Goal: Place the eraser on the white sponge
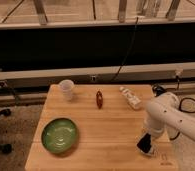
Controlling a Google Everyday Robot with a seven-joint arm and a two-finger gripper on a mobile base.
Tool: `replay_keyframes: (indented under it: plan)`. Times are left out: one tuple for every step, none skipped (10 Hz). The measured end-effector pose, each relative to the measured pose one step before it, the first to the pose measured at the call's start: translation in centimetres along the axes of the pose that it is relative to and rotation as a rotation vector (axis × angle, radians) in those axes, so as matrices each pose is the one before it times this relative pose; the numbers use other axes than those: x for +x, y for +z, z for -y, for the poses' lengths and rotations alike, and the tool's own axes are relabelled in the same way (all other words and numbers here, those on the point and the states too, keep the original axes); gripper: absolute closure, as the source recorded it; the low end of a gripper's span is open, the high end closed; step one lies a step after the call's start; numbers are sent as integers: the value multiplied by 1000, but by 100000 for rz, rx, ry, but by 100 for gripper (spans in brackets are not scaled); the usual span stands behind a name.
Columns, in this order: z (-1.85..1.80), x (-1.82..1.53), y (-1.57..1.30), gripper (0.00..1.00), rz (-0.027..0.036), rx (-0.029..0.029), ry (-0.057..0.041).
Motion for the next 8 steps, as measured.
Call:
replay_keyframes:
  plan:
    - [-143,149,-43,20,-34,-230,361]
    - [-206,209,-52,20,-94,-376,462]
    - [-235,252,-28,20,-71,-404,625]
    - [-217,240,39,20,145,-56,856]
    - [-199,122,86,23,387,94,427]
    - [-262,-211,244,31,748,358,-606]
    - [-213,-547,269,41,733,360,-1115]
    - [-72,-334,330,43,516,280,-940]
